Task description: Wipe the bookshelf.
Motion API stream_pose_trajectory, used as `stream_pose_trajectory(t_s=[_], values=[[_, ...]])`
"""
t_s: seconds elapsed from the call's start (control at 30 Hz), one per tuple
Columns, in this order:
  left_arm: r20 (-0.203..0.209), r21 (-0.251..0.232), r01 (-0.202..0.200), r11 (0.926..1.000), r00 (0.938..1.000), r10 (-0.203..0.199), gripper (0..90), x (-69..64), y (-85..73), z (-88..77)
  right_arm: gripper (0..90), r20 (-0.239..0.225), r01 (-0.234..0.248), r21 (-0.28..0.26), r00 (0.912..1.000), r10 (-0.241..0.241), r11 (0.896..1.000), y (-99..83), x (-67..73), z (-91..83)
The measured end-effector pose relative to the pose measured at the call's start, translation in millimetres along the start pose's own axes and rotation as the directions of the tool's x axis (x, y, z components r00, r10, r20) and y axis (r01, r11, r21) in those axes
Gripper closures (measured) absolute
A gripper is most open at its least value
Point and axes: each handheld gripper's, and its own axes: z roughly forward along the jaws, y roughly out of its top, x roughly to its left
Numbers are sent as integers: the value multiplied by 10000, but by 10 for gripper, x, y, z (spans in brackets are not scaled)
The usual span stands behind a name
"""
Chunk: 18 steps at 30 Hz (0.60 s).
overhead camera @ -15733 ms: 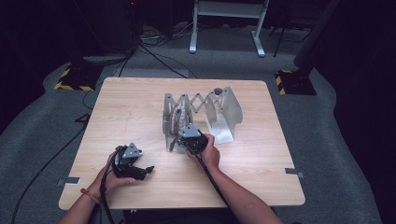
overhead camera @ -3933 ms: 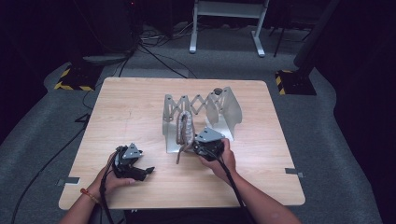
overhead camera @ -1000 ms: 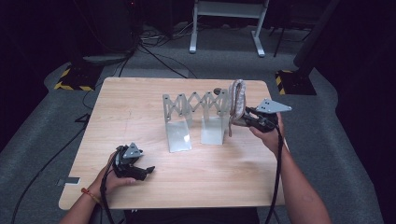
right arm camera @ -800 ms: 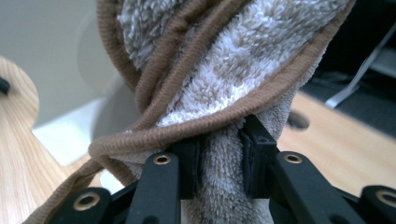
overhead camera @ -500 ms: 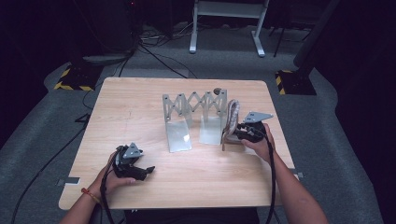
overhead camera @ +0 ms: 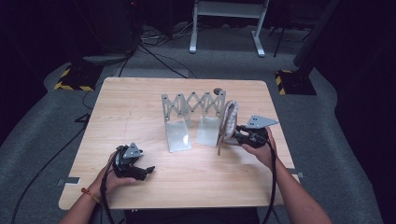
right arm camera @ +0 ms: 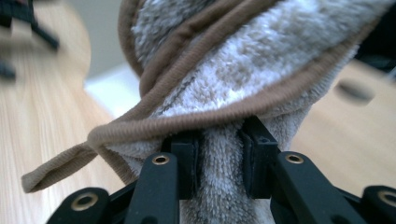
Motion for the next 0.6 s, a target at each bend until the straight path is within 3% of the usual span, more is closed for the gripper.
stream_pose_trajectory(t_s=[0.17,0.33,0.43,0.6], values=[[1,-3,1,10000,10000,-1,149,0,0,0,704,1063,-9,-463,9943,58,9989,207,-128,-16],[-1,0,-2,10000,10000,2,148,0,0,0,699,1878,-884,-471,9775,957,9950,232,-385,145],[0,-2,1,10000,10000,-1,149,0,0,0,698,2123,-1343,91,9686,1293,9909,164,-507,315],[12,-1,-20,10000,10000,20,149,1,-1,0,697,1823,-2285,796,9603,2112,9703,-42,-592,566]])
